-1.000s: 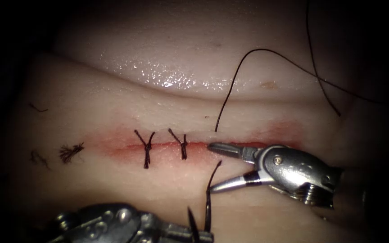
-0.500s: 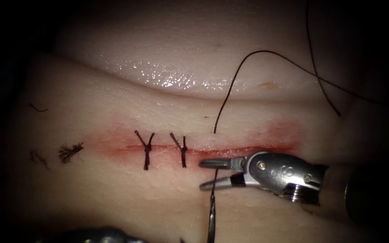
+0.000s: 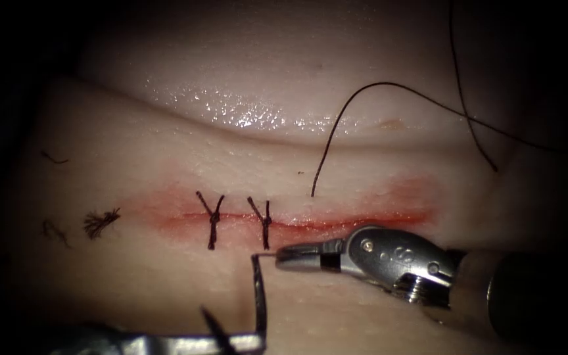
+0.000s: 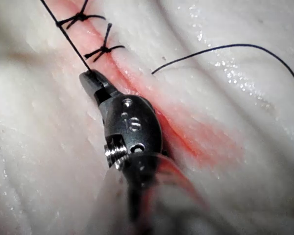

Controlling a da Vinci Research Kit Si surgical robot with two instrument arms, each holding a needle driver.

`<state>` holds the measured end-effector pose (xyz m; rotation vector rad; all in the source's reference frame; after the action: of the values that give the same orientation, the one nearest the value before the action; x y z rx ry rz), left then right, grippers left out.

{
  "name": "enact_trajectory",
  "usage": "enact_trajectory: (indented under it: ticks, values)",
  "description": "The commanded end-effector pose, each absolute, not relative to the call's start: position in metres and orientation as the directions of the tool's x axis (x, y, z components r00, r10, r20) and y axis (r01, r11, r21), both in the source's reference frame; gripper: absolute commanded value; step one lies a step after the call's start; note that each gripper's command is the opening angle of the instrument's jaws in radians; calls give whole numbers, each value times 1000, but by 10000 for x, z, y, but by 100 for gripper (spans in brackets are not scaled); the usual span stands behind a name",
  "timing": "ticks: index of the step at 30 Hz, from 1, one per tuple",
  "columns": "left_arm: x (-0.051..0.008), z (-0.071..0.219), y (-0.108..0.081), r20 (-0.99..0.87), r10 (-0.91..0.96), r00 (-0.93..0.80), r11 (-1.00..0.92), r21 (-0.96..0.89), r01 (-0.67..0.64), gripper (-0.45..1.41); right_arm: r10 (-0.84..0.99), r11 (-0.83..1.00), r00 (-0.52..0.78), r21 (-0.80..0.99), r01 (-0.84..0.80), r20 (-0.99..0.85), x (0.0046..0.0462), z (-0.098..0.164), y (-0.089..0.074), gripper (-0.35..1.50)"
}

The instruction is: Wound Closure

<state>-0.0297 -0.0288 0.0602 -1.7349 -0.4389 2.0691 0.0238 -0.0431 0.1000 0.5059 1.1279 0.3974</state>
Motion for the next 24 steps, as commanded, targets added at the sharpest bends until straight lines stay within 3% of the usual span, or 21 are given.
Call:
enact_trajectory:
  ticks: [1, 11, 22, 23, 24]
  values:
    - [-300, 605, -292, -863, 478, -161, -878, -464, -116, -45, 546, 818, 374, 572, -49, -749, 242, 1000, -434, -35]
    - [-291, 620, -302, -873, 429, -232, -899, -387, -205, -45, 563, 818, 350, 566, -104, -748, 234, 918, -428, -35]
    - [-293, 631, -317, -899, 351, -263, -928, -297, -223, -45, 536, 838, 329, 537, -95, -777, 263, 836, -449, -35]
    - [-292, 633, -315, -899, 352, -261, -928, -298, -226, -45, 532, 841, 324, 531, -97, -783, 265, 835, -445, 12]
    - [-291, 636, -313, -900, 348, -264, -929, -293, -226, -45, 518, 852, 304, 512, -106, -800, 268, 834, -433, 89]
